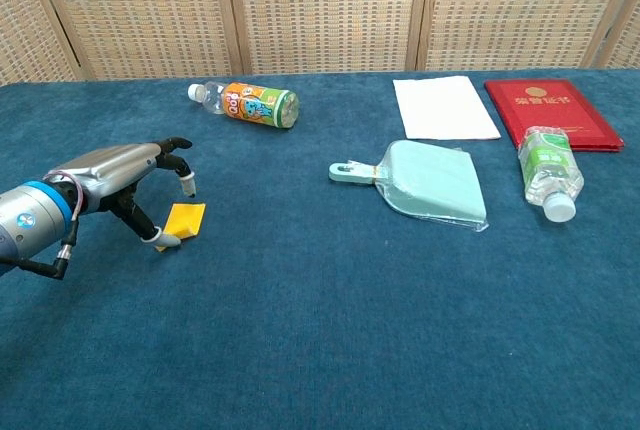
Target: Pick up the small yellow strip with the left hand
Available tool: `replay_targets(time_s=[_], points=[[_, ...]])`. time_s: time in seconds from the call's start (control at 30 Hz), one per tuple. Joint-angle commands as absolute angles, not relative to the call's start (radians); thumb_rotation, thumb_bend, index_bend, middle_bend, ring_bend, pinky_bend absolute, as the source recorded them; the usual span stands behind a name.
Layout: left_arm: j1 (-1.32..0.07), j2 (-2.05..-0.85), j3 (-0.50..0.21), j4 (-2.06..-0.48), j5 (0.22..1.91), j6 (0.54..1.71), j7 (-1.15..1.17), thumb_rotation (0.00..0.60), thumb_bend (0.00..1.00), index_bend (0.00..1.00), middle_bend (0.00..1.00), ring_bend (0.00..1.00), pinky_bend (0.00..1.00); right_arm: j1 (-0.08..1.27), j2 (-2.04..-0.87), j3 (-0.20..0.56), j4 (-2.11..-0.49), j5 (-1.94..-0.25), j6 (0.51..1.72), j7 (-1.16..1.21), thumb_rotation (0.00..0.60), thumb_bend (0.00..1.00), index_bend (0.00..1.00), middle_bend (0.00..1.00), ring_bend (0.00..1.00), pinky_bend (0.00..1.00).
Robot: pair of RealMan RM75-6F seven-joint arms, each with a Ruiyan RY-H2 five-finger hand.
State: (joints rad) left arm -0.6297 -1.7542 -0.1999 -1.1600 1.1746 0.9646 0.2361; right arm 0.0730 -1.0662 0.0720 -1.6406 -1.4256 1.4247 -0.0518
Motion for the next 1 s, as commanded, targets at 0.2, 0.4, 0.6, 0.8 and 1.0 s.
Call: replay_targets(time_s=[0.2,0.4,0.6,0.8,1.0], points=[[-0.609,-1.679,-0.201,-1.244,1.192,0.993,0.185,0.600,0.17,0.39,0.00,0.00,0.00,0.073,-1.067,0.069,-1.642,-1.429,1.424,-0.054,0.600,0.00,0.09,0.00,0.00,0.00],[-0.595,-1.599,-0.174,-1.358,1.153,0.955,0.223,0.600,0.16,0.39,0.00,0.00,0.00,0.074,-1.067,0.068,-1.644,-1.429,1.423,-0.055,0.600,0.00,0.09,0.00,0.00,0.00],[-0.588,-1.569,-0.152,-1.420,1.138,0.955,0.255,0.600,0.16,0.39,0.00,0.00,0.00,0.075,-1.068,0.067,-1.646,-1.429,1.421,-0.058,0.600,0.00,0.09,0.00,0.00,0.00],[-0.595,-1.583,-0.134,-1.427,1.112,0.939,0.285,0.600,0.16,0.39,0.00,0.00,0.00,0.075,-1.066,0.067,-1.646,-1.427,1.419,-0.052,0.600,0.00,0.10,0.00,0.00,0.00],[-0.606,-1.625,-0.145,-1.392,1.105,0.952,0.288,0.600,0.17,0.41,0.00,0.00,0.00,0.076,-1.064,0.068,-1.644,-1.425,1.417,-0.046,0.600,0.00,0.10,0.00,0.00,0.00]])
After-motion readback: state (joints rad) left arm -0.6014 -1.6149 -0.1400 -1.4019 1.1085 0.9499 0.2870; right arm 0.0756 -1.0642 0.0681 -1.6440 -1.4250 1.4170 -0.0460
